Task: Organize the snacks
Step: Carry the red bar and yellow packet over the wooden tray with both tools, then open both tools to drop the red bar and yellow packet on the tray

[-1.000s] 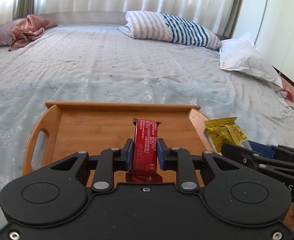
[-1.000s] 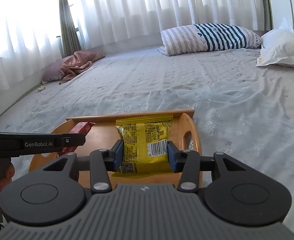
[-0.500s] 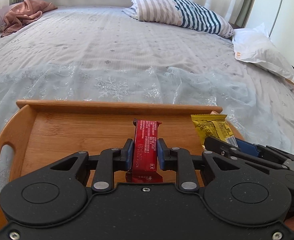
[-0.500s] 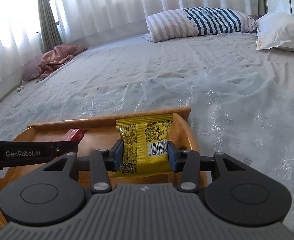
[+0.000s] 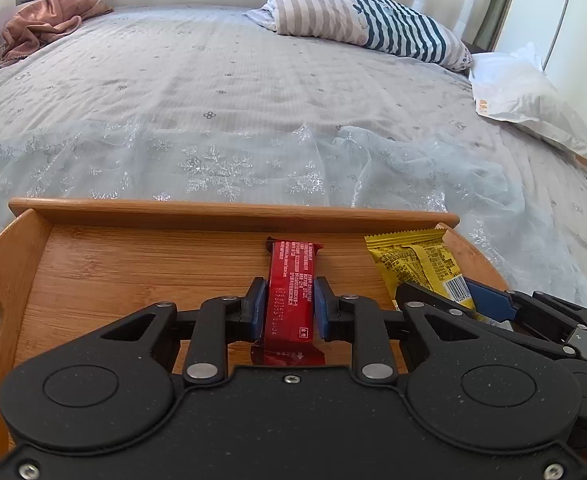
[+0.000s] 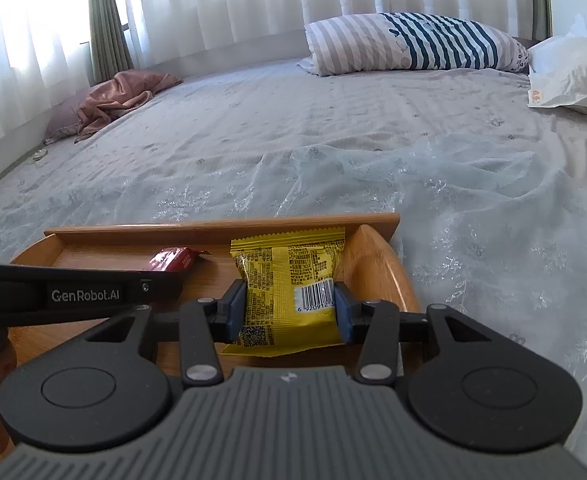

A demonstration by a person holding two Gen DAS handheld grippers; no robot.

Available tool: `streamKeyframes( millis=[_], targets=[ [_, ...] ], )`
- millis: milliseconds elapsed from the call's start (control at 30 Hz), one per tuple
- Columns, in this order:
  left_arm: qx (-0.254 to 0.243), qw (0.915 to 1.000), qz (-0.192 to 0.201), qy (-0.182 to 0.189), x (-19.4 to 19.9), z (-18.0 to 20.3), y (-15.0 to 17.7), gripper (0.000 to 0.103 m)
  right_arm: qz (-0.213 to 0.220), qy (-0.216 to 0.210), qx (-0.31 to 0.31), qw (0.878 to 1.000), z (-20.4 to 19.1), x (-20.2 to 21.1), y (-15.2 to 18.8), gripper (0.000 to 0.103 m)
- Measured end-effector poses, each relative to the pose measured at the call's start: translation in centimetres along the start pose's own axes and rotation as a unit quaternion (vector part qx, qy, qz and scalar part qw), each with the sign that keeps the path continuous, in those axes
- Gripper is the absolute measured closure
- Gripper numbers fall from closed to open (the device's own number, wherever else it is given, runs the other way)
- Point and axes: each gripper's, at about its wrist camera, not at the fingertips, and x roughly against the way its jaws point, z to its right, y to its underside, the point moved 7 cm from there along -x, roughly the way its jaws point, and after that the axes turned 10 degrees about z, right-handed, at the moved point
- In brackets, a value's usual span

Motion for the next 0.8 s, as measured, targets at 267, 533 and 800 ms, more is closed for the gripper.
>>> streamKeyframes(
  millis=[267, 533, 800],
  targets=[
    [-0.003, 1.0, 0.001, 0.0, -0.06, 0.02, 0.05, 0.079, -0.001, 0.002, 0.008, 1.0, -0.16, -0.09, 0.01, 0.054],
    [-0.006, 1.0, -0.001, -0.001, -0.09, 0.09, 0.06, 0.08, -0.005, 0.004, 0.013, 1.0, -0.24, -0.25, 0.13, 0.054],
    [-0.005, 1.0, -0.005, -0.004, 0.03, 0.15, -0.04, 0.079, -0.009, 0.002, 0.017, 1.0, -0.27, -0.34, 0.05, 0.048]
  ],
)
